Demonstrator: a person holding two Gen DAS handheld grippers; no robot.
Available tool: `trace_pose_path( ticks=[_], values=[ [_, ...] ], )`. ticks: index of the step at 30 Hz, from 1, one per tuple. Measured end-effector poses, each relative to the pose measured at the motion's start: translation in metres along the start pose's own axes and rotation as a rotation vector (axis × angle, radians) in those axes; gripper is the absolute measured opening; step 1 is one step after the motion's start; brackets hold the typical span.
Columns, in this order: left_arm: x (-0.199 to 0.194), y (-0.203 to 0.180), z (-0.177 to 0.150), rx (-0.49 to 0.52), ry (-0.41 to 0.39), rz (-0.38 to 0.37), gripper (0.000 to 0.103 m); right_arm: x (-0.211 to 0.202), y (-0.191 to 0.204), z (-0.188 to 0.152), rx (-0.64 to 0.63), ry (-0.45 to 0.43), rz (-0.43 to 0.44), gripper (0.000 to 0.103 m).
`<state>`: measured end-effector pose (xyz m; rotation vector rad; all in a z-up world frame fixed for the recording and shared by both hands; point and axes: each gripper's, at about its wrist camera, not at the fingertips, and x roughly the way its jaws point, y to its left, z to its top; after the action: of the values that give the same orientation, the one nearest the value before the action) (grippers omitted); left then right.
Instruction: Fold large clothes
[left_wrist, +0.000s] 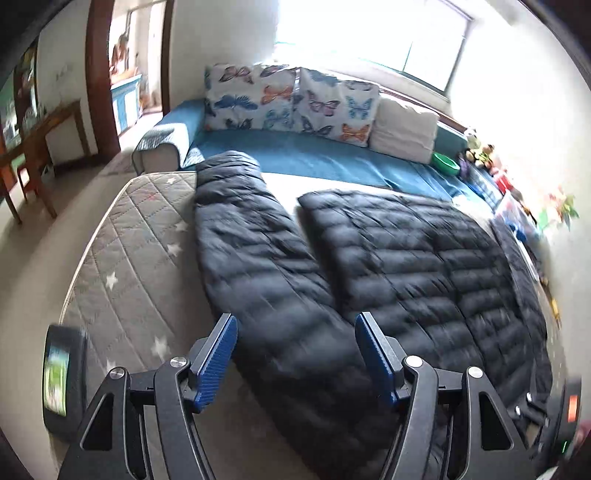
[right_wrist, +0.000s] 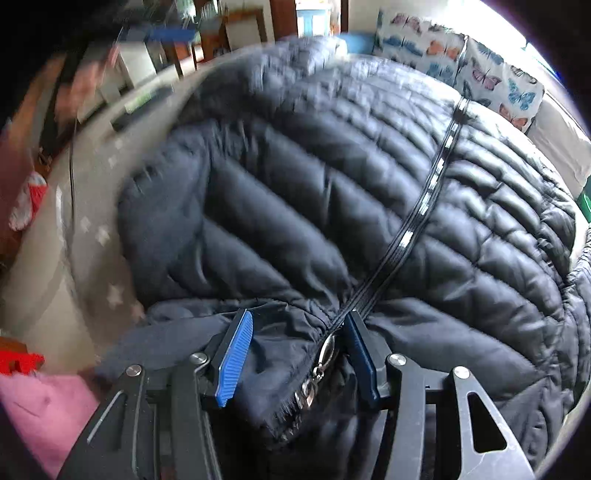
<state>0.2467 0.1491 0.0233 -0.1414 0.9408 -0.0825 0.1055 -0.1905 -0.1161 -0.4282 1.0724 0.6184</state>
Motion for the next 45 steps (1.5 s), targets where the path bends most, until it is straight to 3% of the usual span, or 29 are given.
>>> trace_pose_path(
  ticks=[3,8,10,13,17,23,24,25,26,29,32,38,45],
  values=[
    [0.026,0.033,0.030,-0.062,0.010,0.025,0.070,0.001,0.010,0.001,-0.046,0.010,-0.035,0.065],
    [0.079,0.079,0.073,-0.207,0.025,-0.031,0.070,0.005,0.000,0.005,-0.011,0.018,0.010,0.074],
    [0.097,0.090,0.084,-0.228,0.021,0.016,0.070,0.006,-0.005,0.006,0.003,0.017,0.021,0.078],
    [0.124,0.109,0.093,-0.296,0.043,-0.014,0.070,0.008,-0.003,0.005,0.004,0.015,0.028,0.082],
    [0.153,0.132,0.097,-0.385,0.058,0.005,0.070,0.007,-0.004,0.003,0.002,0.013,0.031,0.084],
    [0.184,0.151,0.094,-0.480,0.081,-0.141,0.068,0.007,-0.007,0.003,0.004,0.010,0.046,0.088],
    [0.187,0.149,0.094,-0.470,0.078,-0.148,0.066,0.006,-0.006,0.003,0.003,0.009,0.045,0.088],
    [0.189,0.145,0.095,-0.439,0.069,-0.136,0.053,0.006,-0.006,0.003,0.002,0.008,0.045,0.088],
    [0.189,0.140,0.097,-0.411,0.061,-0.122,0.033,0.006,-0.007,0.003,0.002,0.007,0.045,0.088],
    [0.178,0.124,0.103,-0.361,0.017,-0.111,0.010,0.005,-0.008,0.003,0.006,0.005,0.048,0.088],
    [0.145,0.097,0.113,-0.281,-0.064,-0.080,0.009,0.003,-0.010,0.003,0.019,0.002,0.049,0.088],
    [0.052,-0.004,0.126,-0.045,-0.222,-0.034,0.009,-0.016,-0.017,0.003,0.117,-0.076,0.097,0.088],
    [-0.045,-0.151,0.081,0.255,-0.352,-0.095,0.009,-0.070,-0.027,-0.022,0.158,-0.226,0.006,0.088]
  ],
)
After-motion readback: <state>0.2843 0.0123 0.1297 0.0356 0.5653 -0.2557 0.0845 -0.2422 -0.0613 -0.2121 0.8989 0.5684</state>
